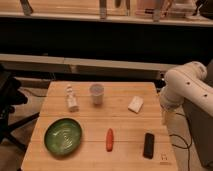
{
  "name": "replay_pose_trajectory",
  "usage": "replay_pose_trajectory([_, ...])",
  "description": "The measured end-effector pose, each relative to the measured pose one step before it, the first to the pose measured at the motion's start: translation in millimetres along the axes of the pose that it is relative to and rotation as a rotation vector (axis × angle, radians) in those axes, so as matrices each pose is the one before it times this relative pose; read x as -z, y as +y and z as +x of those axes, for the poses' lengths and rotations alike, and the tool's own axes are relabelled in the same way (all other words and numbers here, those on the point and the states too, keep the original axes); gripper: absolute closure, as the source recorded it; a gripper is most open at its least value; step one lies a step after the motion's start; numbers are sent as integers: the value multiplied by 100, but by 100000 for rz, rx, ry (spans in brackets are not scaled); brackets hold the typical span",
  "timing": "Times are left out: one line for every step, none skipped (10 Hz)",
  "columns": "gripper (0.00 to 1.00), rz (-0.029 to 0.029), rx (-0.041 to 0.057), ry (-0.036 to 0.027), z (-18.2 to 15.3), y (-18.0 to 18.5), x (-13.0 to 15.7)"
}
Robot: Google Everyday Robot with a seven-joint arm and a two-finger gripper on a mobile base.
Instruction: Drag the pepper across the table
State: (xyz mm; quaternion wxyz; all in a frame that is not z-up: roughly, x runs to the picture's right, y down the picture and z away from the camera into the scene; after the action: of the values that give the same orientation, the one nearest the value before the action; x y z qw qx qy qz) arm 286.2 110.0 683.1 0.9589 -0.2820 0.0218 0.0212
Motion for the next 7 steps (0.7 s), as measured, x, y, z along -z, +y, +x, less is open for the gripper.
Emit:
replay_pose_trajectory([20,132,2655,804,-574,451,-144])
replay_pose_trajectory([20,44,3303,705,-1022,385,-161])
replay_pose_trajectory([20,-32,3582,504,-1535,335,-146])
replay_pose_trajectory([20,144,3224,795,-1277,272,-119])
replay_pose_trajectory([20,-15,1309,561,-470,179,-107])
replay_pose_trajectory([20,31,578,358,-38,123,-75])
replay_pose_trajectory([20,134,1284,140,-52,120,-92])
